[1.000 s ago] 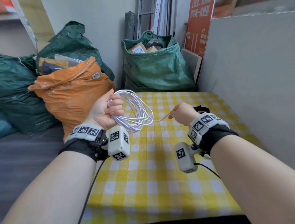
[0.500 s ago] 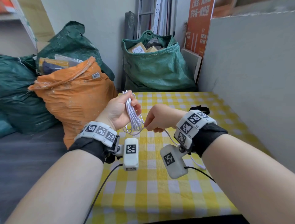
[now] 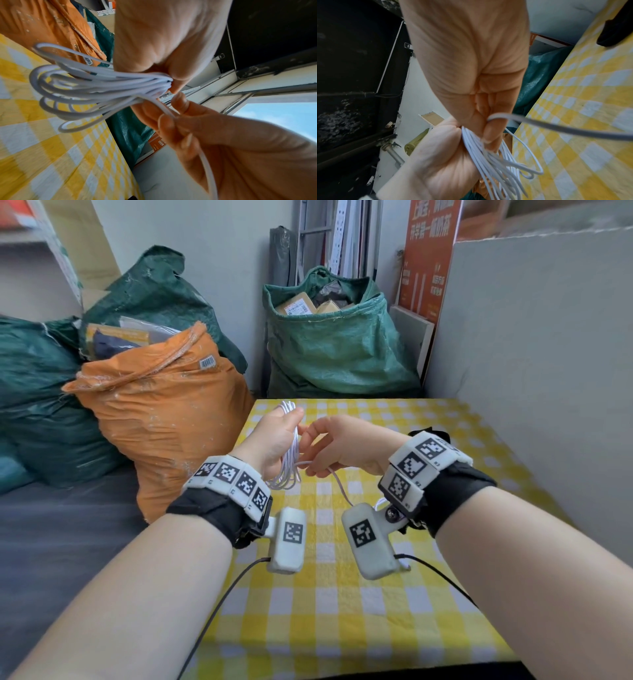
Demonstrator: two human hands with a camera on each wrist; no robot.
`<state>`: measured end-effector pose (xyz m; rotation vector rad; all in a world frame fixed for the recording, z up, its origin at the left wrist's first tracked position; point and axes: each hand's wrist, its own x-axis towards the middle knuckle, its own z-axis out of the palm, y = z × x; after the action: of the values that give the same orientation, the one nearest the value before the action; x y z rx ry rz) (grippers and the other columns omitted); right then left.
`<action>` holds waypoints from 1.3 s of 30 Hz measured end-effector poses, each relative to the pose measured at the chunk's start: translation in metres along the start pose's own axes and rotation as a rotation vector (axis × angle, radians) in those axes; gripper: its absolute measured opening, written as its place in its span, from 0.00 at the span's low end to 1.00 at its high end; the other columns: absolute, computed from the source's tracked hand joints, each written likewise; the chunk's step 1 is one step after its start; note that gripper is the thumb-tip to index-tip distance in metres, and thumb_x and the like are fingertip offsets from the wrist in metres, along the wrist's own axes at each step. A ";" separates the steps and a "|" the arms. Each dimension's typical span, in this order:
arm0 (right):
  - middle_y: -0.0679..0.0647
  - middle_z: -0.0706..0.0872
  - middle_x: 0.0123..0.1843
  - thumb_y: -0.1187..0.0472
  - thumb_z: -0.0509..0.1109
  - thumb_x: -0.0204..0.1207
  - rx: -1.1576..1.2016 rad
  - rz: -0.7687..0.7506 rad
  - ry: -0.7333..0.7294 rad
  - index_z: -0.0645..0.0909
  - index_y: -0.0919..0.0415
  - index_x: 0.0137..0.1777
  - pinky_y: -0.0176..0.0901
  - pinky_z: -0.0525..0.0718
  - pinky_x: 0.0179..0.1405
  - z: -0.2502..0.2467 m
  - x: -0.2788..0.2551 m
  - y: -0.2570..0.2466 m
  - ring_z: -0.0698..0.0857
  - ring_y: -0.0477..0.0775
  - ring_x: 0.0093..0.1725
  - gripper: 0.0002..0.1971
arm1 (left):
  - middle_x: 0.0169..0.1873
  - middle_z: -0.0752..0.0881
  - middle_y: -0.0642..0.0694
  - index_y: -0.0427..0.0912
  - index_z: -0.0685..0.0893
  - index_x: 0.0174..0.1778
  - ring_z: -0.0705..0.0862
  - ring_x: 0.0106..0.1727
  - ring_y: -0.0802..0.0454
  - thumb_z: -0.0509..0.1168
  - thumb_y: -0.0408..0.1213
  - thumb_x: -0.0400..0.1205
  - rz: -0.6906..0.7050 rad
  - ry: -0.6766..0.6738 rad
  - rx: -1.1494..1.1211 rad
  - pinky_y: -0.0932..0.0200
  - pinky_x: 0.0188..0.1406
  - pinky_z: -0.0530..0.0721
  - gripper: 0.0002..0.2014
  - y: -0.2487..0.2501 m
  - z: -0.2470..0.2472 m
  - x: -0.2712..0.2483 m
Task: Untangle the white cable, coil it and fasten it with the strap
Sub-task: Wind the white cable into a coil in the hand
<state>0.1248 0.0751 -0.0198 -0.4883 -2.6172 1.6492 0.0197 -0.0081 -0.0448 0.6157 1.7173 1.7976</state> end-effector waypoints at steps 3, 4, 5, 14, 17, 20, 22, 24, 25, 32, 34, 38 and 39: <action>0.64 0.86 0.43 0.80 0.74 0.66 -0.091 -0.079 0.094 0.75 0.63 0.41 0.54 0.89 0.47 0.001 0.001 -0.002 0.86 0.59 0.38 0.14 | 0.34 0.74 0.37 0.38 0.70 0.42 0.80 0.28 0.42 0.53 0.39 0.88 -0.002 -0.034 0.073 0.53 0.22 0.84 0.11 -0.001 0.003 0.000; 0.63 0.85 0.42 0.78 0.75 0.65 -0.135 -0.105 0.115 0.75 0.62 0.40 0.58 0.89 0.48 0.001 0.001 -0.003 0.86 0.58 0.37 0.15 | 0.35 0.75 0.36 0.37 0.71 0.44 0.81 0.28 0.40 0.53 0.40 0.88 -0.007 -0.049 0.095 0.50 0.26 0.84 0.11 -0.002 0.004 -0.001; 0.63 0.84 0.41 0.77 0.77 0.63 -0.177 -0.120 0.127 0.74 0.62 0.39 0.59 0.89 0.47 0.002 0.001 -0.005 0.86 0.58 0.37 0.15 | 0.35 0.76 0.35 0.37 0.71 0.45 0.82 0.28 0.40 0.53 0.40 0.88 -0.011 -0.061 0.122 0.47 0.31 0.83 0.11 -0.002 0.005 -0.001; 0.54 0.85 0.38 0.73 0.72 0.66 -0.374 -0.099 0.227 0.78 0.59 0.37 0.28 0.74 0.20 -0.013 -0.001 0.001 0.80 0.46 0.27 0.10 | 0.23 0.68 0.42 0.42 0.66 0.34 0.60 0.12 0.56 0.51 0.39 0.86 -0.095 -0.127 0.406 0.68 0.16 0.58 0.14 -0.004 0.004 -0.001; 0.49 0.83 0.30 0.74 0.73 0.65 -0.393 -0.109 0.337 0.80 0.57 0.33 0.27 0.73 0.19 -0.021 0.002 0.008 0.78 0.44 0.26 0.10 | 0.21 0.64 0.46 0.44 0.66 0.33 0.57 0.12 0.58 0.49 0.46 0.88 -0.197 -0.242 0.404 0.71 0.15 0.56 0.18 -0.003 0.000 -0.004; 0.45 0.80 0.30 0.74 0.73 0.65 -0.414 -0.152 0.455 0.81 0.56 0.31 0.28 0.74 0.24 -0.026 0.005 0.014 0.76 0.41 0.29 0.11 | 0.17 0.64 0.50 0.43 0.68 0.33 0.56 0.11 0.59 0.47 0.53 0.88 -0.343 -0.386 0.313 0.71 0.14 0.54 0.21 -0.002 -0.003 -0.008; 0.43 0.79 0.29 0.74 0.72 0.66 -0.456 -0.172 0.504 0.82 0.55 0.32 0.28 0.74 0.27 -0.026 0.007 0.017 0.77 0.42 0.31 0.11 | 0.16 0.64 0.51 0.43 0.68 0.33 0.56 0.10 0.60 0.47 0.56 0.86 -0.414 -0.462 0.256 0.71 0.12 0.54 0.23 -0.001 -0.006 -0.009; 0.43 0.80 0.30 0.73 0.71 0.67 -0.473 -0.182 0.554 0.82 0.55 0.32 0.31 0.76 0.31 -0.027 0.009 0.020 0.79 0.44 0.33 0.12 | 0.16 0.64 0.51 0.44 0.69 0.33 0.57 0.09 0.61 0.50 0.56 0.84 -0.440 -0.540 0.234 0.71 0.11 0.54 0.21 0.000 -0.007 -0.010; 0.45 0.82 0.31 0.73 0.70 0.67 -0.467 -0.178 0.580 0.83 0.55 0.32 0.33 0.77 0.34 -0.028 0.009 0.022 0.80 0.46 0.34 0.12 | 0.16 0.64 0.52 0.44 0.69 0.33 0.57 0.09 0.61 0.53 0.55 0.82 -0.431 -0.579 0.231 0.71 0.11 0.54 0.19 0.001 -0.007 -0.012; 0.49 0.85 0.38 0.70 0.68 0.72 -0.464 -0.108 0.643 0.84 0.55 0.36 0.39 0.79 0.42 -0.038 0.011 0.036 0.82 0.51 0.42 0.09 | 0.16 0.65 0.54 0.44 0.71 0.34 0.60 0.09 0.64 0.56 0.48 0.78 -0.374 -0.644 -0.010 0.68 0.13 0.52 0.12 0.005 -0.009 -0.015; 0.49 0.85 0.43 0.68 0.67 0.73 -0.504 -0.064 0.673 0.83 0.53 0.38 0.43 0.82 0.44 -0.038 0.011 0.038 0.82 0.53 0.44 0.09 | 0.15 0.66 0.54 0.45 0.72 0.32 0.61 0.08 0.64 0.55 0.49 0.79 -0.365 -0.640 -0.108 0.68 0.13 0.53 0.14 0.007 -0.010 -0.013; 0.56 0.78 0.31 0.54 0.63 0.79 -0.425 -0.068 0.602 0.80 0.66 0.33 0.43 0.73 0.33 -0.037 0.010 0.036 0.74 0.54 0.33 0.18 | 0.16 0.69 0.54 0.45 0.75 0.30 0.60 0.09 0.63 0.58 0.49 0.80 -0.344 -0.696 -0.318 0.68 0.12 0.58 0.15 0.010 -0.014 -0.009; 0.55 0.75 0.29 0.47 0.59 0.81 -0.275 -0.058 0.537 0.77 0.67 0.32 0.43 0.70 0.33 -0.036 0.010 0.034 0.72 0.53 0.31 0.24 | 0.16 0.70 0.54 0.45 0.76 0.31 0.59 0.10 0.61 0.62 0.48 0.79 -0.340 -0.736 -0.369 0.68 0.12 0.60 0.14 0.011 -0.015 -0.009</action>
<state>0.1300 0.1226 -0.0353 -0.7321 -2.4127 0.9625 0.0147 -0.0252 -0.0341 0.6626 0.9034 1.3522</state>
